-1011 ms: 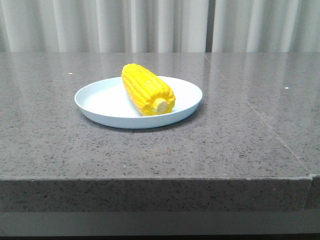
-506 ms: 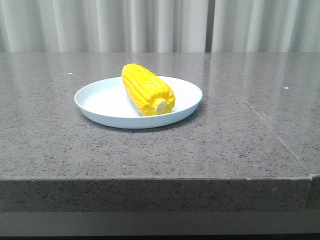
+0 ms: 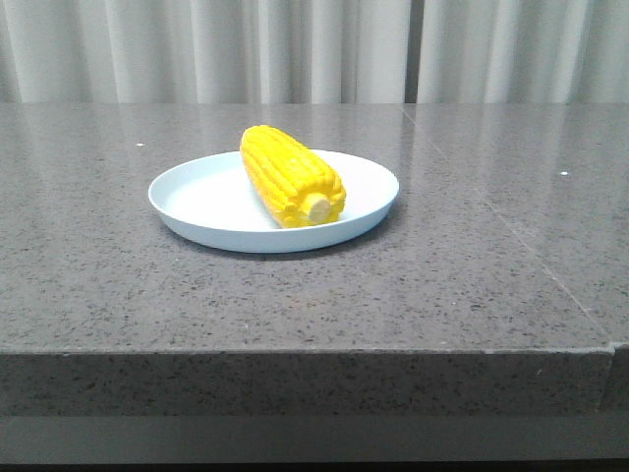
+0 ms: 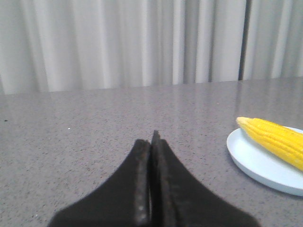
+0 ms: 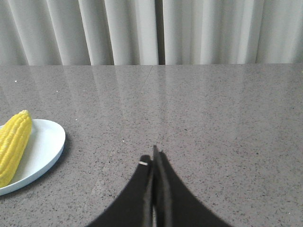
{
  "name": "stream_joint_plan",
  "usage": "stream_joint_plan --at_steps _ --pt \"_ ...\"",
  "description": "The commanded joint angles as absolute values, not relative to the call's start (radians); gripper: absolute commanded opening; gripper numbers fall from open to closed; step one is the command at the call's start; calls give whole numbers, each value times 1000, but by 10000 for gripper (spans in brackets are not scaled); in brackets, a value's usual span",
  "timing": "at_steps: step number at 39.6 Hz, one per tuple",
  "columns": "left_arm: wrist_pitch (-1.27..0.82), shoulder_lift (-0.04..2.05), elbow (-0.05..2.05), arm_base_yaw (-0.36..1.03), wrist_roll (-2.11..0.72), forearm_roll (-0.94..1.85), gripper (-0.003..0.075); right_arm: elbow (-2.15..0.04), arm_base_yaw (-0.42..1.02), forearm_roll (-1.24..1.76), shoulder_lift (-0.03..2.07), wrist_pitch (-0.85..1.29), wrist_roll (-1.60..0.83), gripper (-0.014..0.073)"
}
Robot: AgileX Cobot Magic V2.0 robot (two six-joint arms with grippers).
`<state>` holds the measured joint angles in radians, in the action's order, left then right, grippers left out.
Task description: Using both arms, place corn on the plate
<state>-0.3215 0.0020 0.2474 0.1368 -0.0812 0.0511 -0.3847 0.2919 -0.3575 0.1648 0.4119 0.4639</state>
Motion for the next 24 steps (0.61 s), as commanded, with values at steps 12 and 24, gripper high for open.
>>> stream_joint_plan --at_steps 12,24 --pt "-100 -23 19 43 -82 41 -20 -409 285 -382 177 328 462 -69" --pt "-80 -23 -31 43 -82 41 -20 -409 285 -382 177 329 462 -69"
